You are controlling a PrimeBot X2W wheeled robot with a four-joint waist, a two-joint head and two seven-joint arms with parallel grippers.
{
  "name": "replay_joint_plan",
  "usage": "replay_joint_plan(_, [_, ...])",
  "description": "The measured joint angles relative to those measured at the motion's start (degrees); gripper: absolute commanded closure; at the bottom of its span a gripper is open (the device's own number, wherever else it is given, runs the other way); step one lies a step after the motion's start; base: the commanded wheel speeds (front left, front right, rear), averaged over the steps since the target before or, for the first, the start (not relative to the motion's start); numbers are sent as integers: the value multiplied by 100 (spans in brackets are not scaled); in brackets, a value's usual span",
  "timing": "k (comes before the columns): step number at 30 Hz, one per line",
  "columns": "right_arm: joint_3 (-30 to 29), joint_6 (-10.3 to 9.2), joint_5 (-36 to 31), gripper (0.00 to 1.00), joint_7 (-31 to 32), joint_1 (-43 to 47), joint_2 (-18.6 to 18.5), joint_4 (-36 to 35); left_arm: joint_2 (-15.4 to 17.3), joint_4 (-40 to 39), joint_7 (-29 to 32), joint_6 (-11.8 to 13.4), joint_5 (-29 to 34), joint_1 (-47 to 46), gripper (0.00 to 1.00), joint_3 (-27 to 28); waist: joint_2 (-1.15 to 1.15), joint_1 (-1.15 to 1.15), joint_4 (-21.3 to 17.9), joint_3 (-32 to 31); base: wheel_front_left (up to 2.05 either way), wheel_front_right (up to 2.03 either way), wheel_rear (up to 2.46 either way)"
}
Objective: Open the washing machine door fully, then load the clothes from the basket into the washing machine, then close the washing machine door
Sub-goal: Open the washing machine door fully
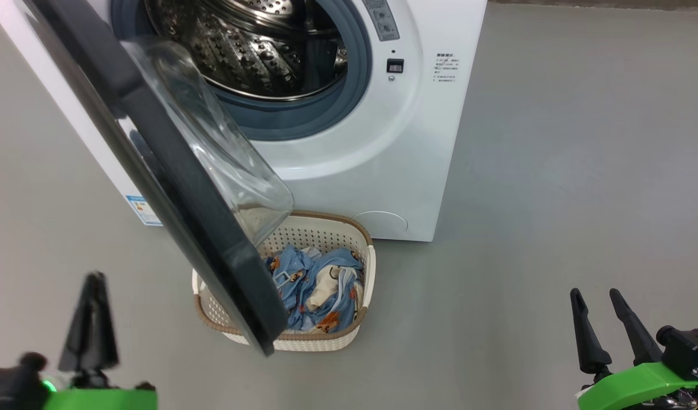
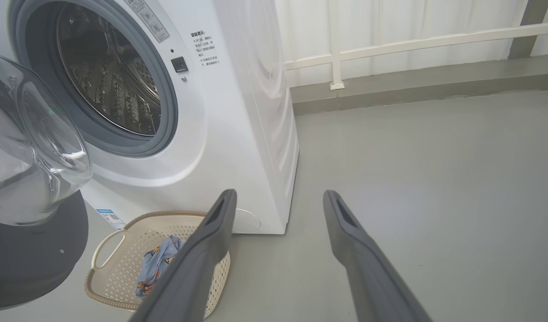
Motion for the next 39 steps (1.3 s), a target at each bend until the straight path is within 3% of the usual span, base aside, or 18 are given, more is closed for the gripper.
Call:
replay_joint_plan(4, [-15,1,-41,0,0,4,2,-8,-36,-940,-1,9,124,-50,100,266,0,0,33,6,0,0,0])
replay_joint_plan(8, [-37,1,-63,0,0,9,1,-16,-124,-1937,4,33,207,-51,100,133,0,0,54,18,0,0,0])
replay_joint_plan(13, [-43,1,-86,0,0,10,2,-44,-182,-3178,472,33,342,-52,100,-631,0,0,25,30,0,0,0])
replay_joint_plan(18, [-53,1,-196,0,0,10,2,-129,-222,-3631,1051,31,346,-52,100,-1790,0,0,-28,50,0,0,0])
replay_joint_plan(21, [-57,1,-252,0,0,9,2,-165,-258,-3579,1255,24,234,-48,100,-2363,0,0,-62,77,0,0,0])
replay_joint_plan(25, [-52,1,-263,0,-1,8,13,-196,-282,-2992,1363,34,-180,-30,100,-2692,0,0,-116,134,0,0,0])
replay_joint_plan(33, [-49,1,-292,0,0,4,18,-203,-300,-1393,1205,158,-811,-52,100,-2715,0,0,-185,200,0,0,0])
replay_joint_plan(39, [-34,1,-294,0,0,2,15,-219,-321,-753,784,293,-982,-243,100,-2493,0,0,-199,192,0,0,0])
